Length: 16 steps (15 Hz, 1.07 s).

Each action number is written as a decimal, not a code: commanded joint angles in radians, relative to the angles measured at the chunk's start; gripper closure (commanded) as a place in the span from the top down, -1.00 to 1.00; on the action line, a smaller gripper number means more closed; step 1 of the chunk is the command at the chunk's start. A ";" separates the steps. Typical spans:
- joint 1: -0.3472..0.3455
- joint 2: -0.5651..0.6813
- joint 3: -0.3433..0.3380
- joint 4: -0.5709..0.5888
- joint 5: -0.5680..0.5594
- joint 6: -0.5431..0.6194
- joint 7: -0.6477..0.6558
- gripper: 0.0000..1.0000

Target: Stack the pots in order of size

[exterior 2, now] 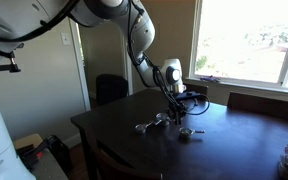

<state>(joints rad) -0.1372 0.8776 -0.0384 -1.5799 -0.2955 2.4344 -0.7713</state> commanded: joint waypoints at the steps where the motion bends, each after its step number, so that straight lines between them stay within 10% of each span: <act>1: 0.011 -0.032 -0.010 -0.058 -0.009 0.051 0.082 0.02; 8: 0.003 0.035 -0.018 0.028 0.001 0.002 0.164 0.93; 16: -0.039 0.084 0.010 0.061 0.014 -0.044 0.131 1.00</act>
<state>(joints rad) -0.1528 0.9485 -0.0504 -1.5433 -0.2934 2.4400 -0.6187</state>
